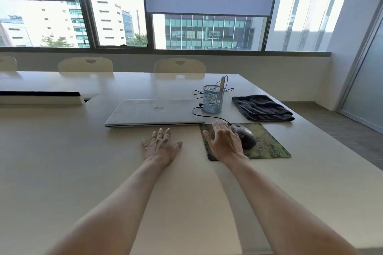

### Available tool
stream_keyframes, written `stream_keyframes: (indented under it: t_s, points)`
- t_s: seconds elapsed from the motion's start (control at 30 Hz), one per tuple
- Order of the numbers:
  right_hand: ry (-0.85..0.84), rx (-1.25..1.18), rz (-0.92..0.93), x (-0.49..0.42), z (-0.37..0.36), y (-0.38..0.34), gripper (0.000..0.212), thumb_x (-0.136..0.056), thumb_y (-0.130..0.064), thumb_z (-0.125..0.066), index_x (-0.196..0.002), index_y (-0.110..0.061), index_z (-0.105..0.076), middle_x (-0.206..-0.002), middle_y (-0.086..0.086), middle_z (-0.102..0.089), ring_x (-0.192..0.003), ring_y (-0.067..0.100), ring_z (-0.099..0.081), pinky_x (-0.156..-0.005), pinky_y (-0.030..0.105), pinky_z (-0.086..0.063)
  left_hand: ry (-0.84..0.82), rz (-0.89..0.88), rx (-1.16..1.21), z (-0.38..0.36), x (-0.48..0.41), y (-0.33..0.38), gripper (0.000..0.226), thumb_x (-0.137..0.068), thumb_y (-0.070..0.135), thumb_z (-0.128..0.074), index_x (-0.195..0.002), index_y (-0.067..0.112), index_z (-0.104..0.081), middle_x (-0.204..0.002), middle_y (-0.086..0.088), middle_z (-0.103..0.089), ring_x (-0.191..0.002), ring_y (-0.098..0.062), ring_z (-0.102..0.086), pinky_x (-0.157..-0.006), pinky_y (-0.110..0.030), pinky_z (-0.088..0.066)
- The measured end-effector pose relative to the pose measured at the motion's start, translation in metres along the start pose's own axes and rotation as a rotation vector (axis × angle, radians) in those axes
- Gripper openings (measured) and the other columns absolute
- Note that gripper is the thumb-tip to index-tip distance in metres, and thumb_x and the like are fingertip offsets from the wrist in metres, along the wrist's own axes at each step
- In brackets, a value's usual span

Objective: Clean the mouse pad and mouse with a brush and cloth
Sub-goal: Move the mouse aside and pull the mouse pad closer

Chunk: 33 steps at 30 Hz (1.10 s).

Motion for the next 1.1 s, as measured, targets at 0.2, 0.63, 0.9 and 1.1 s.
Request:
stream_keyframes:
  t_s: [0.2, 0.63, 0.9, 1.1]
  points:
    - [0.156, 0.005, -0.174, -0.004, 0.023, 0.031, 0.063, -0.087, -0.039, -0.058, -0.137, -0.005, -0.037, -0.144, 0.013, -0.041, -0.135, 0.025, -0.035, -0.115, 0.036, -0.025, -0.007, -0.008, -0.063, 0.002, 0.001, -0.006, 0.070, -0.090, 0.059, -0.033, -0.148, 0.024, -0.016, -0.158, 0.001, -0.008, -0.145, -0.016, -0.005, -0.115, -0.047, -0.005]
    - [0.120, -0.188, -0.508, -0.004, 0.020, 0.059, 0.082, -0.075, -0.027, -0.075, -0.136, -0.005, -0.025, -0.121, 0.017, -0.055, -0.113, 0.032, -0.053, -0.085, 0.033, -0.045, 0.082, 0.032, -0.084, 0.019, 0.008, -0.045, 0.063, -0.089, 0.059, -0.036, -0.141, 0.023, -0.034, -0.156, -0.001, -0.018, -0.144, -0.016, -0.013, -0.115, -0.044, -0.011]
    - [0.287, -0.298, -0.408, -0.009, 0.024, 0.025, 0.081, -0.069, -0.023, -0.079, -0.131, -0.001, -0.033, -0.109, 0.019, -0.064, -0.103, 0.032, -0.060, -0.072, 0.026, -0.039, 0.115, 0.050, -0.032, 0.020, 0.010, -0.044, 0.056, -0.092, 0.053, -0.037, -0.138, 0.021, -0.039, -0.155, -0.003, -0.022, -0.143, -0.017, -0.019, -0.115, -0.044, -0.012]
    - [0.208, -0.395, -0.291, -0.011, 0.004, -0.034, 0.074, -0.070, -0.024, -0.079, -0.128, -0.007, -0.035, -0.108, 0.010, -0.066, -0.103, 0.026, -0.061, -0.078, 0.025, -0.042, 0.182, 0.117, 0.035, 0.027, 0.012, -0.051, 0.050, -0.094, 0.046, -0.038, -0.136, 0.020, -0.043, -0.153, -0.004, -0.026, -0.141, -0.019, -0.024, -0.114, -0.044, -0.014]
Point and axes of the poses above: each hand's wrist, its own x-axis away from the middle knuckle, its own z-axis out of the back of the hand, y = z × x, the point moved 4 cm from there along -x, towards the middle knuckle
